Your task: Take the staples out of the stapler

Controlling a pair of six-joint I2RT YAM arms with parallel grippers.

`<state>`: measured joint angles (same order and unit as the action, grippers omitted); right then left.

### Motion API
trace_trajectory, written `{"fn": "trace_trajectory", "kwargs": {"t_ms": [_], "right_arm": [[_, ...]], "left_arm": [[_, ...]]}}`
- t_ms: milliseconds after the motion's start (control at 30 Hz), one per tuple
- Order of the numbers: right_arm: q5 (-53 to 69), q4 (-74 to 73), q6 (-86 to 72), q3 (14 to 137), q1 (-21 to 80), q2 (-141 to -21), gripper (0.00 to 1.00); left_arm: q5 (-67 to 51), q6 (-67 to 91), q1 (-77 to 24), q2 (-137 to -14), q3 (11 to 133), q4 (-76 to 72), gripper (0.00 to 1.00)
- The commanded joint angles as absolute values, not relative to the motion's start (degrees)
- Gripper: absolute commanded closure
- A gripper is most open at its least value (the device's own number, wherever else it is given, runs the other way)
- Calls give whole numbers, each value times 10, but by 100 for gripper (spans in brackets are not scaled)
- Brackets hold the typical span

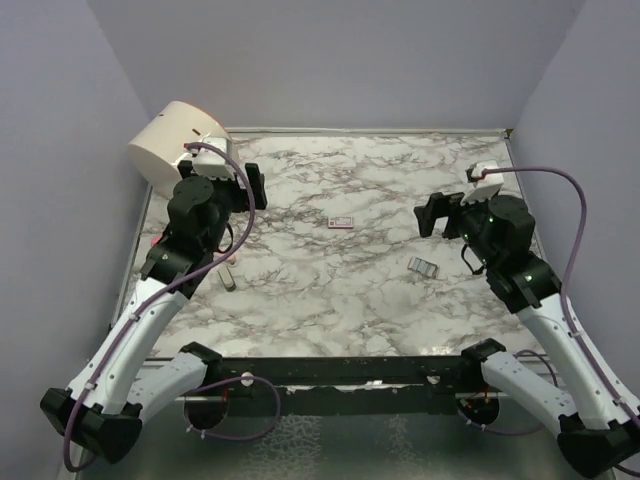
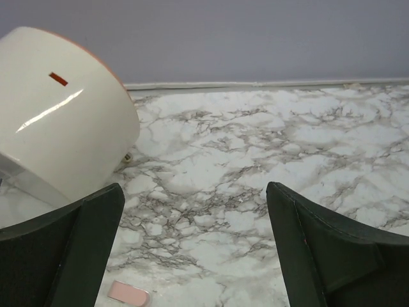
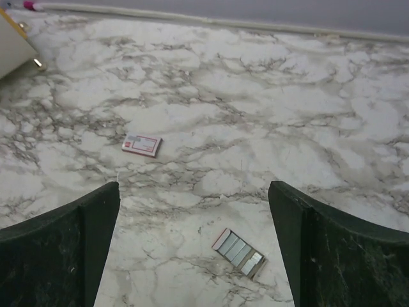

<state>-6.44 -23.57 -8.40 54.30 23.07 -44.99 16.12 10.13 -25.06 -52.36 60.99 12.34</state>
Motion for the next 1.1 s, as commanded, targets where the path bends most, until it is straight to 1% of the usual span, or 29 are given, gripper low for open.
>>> {"fn": "trace_trajectory", "kwargs": {"t_ms": [0,200,367,600,767,900,1000,1067], "right_arm": [[-5,-167,-114,484,188,-484,1],[74,-102,-135,408,144,-522,1],[137,-47,-148,357,121,-536,1],[197,5,-157,324,110,-539,1],[220,31,-156,309,121,-535,1],[225,44,-155,306,133,-534,1],[228,50,-154,304,138,-534,1],[227,53,-152,302,141,-532,1]], "left_arm": [[172,108,-244,-544,578,62,3],[159,141,-238,-562,540,84,2],[150,197,-235,-559,515,148,1],[125,311,-231,-563,461,224,1],[165,392,-224,-574,441,310,1],[183,440,-175,-594,438,370,1],[157,473,-115,-618,427,398,1],[141,500,-85,-635,417,410,4]]}}
